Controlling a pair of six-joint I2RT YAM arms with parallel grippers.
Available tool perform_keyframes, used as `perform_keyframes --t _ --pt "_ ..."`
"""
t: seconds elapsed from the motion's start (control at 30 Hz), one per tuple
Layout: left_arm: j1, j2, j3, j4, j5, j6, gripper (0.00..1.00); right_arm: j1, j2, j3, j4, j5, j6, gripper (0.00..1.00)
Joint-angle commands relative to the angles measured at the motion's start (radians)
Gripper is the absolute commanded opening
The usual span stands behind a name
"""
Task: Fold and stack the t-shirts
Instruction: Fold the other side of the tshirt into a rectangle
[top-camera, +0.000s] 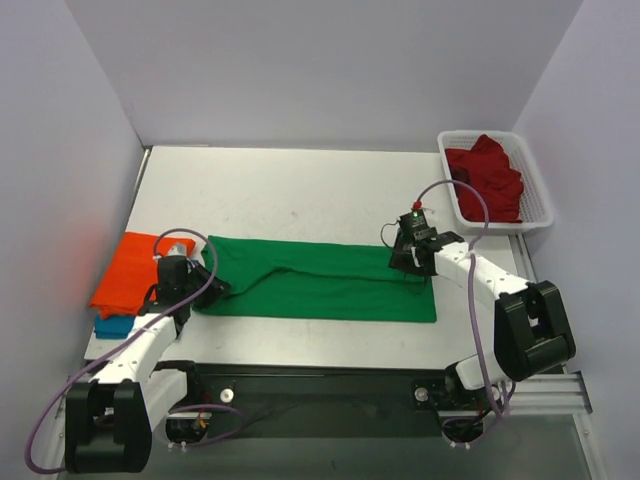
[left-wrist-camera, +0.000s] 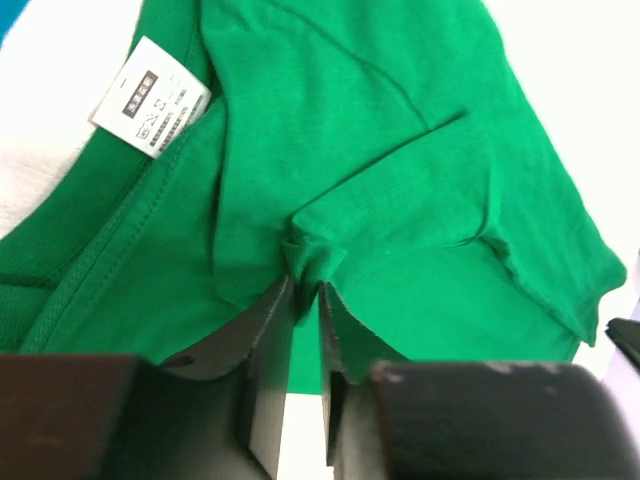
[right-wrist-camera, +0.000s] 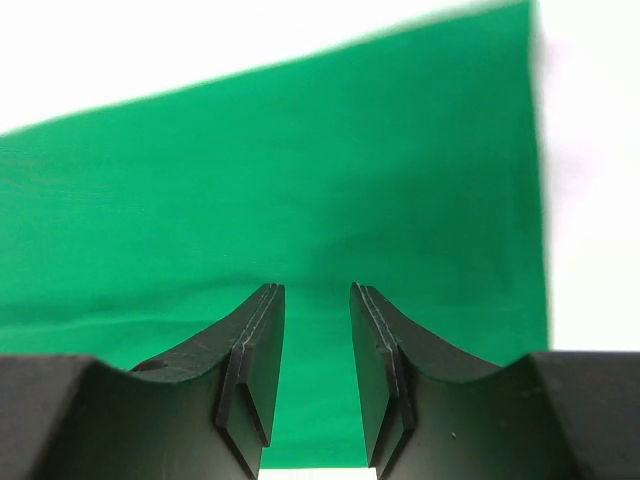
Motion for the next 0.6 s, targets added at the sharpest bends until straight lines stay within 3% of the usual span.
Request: perform_keyframes --t 0.0,0.17,0.23,0.4,0.57 --pt "0.007 -0.059 0.010 0.007 0.000 0.004 0.28 0.053 0.002 0.109 -0.037 0.030 -0.015 0.33" --pt "0.007 -0.123 0.036 -0.043 -0.018 0.002 0.43 0.133 0.106 0.236 -0.046 0.030 -0.046 0.34" --pt "0.007 -0.139 0.050 -0.062 -0.036 -0.008 0.45 0.162 0.151 0.325 -0.049 0.016 -0.050 0.34" --pt "0.007 -0.139 0.085 -0.071 -0.052 -0.028 0.45 0.269 0.336 0.521 -0.058 -0.007 -0.063 0.33" --pt "0.001 -0.007 0.148 -0.051 -0.050 -0.048 0.38 0.343 0.529 0.728 -0.055 -0.054 -0.060 0.32"
